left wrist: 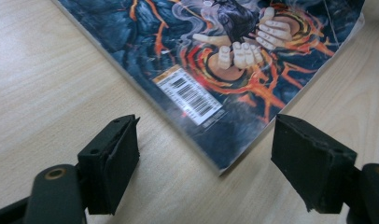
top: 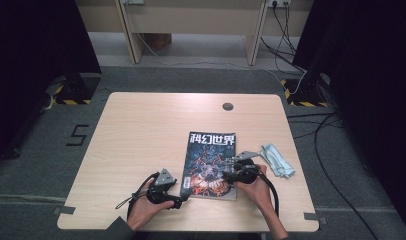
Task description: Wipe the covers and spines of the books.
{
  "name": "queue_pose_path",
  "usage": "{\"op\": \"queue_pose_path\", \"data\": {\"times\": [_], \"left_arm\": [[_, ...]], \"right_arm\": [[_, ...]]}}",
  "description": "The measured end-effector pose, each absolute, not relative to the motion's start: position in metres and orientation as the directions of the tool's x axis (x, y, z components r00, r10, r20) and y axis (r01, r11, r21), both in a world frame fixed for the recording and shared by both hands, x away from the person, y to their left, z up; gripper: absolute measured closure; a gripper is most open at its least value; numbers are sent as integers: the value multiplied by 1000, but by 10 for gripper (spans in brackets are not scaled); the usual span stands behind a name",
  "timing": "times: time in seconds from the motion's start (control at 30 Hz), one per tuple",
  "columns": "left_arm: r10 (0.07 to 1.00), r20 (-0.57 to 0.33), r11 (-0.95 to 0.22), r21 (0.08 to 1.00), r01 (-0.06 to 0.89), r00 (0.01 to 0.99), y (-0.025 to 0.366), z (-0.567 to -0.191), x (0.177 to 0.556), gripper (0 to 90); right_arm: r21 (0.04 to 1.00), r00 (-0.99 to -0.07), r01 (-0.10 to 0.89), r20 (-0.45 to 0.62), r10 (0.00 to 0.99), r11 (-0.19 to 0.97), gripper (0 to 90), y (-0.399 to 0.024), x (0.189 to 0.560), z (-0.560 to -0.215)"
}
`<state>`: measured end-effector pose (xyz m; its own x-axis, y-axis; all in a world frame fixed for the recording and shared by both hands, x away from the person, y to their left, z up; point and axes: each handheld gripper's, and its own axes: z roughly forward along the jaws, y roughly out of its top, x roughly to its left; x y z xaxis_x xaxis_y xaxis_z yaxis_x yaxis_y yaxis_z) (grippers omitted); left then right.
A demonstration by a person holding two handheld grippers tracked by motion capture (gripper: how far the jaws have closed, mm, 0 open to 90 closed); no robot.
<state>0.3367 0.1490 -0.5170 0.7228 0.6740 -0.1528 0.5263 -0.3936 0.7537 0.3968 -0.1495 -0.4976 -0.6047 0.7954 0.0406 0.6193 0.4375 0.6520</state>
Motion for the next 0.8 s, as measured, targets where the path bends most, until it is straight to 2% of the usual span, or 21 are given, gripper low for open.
{"op": "queue_pose_path", "data": {"times": [0.17,0.3,0.37,0.63,0.8], "left_arm": [[683,-147,-394,751,531,715,151,-517,337,210],[695,-154,-380,750,541,702,154,-517,338,231],[698,-138,-390,750,535,703,153,-517,338,238],[711,-96,-416,741,527,697,154,-517,338,252],[753,-91,-394,731,558,651,164,-515,342,255]], "right_arm": [[637,-633,614,44,773,466,380,-139,388,-496],[629,-641,615,47,766,476,391,-138,385,-495],[633,-640,618,61,766,466,414,-140,387,-495],[645,-621,635,98,778,426,414,-147,395,-497],[639,-639,617,67,766,459,406,-138,389,-496]]}}
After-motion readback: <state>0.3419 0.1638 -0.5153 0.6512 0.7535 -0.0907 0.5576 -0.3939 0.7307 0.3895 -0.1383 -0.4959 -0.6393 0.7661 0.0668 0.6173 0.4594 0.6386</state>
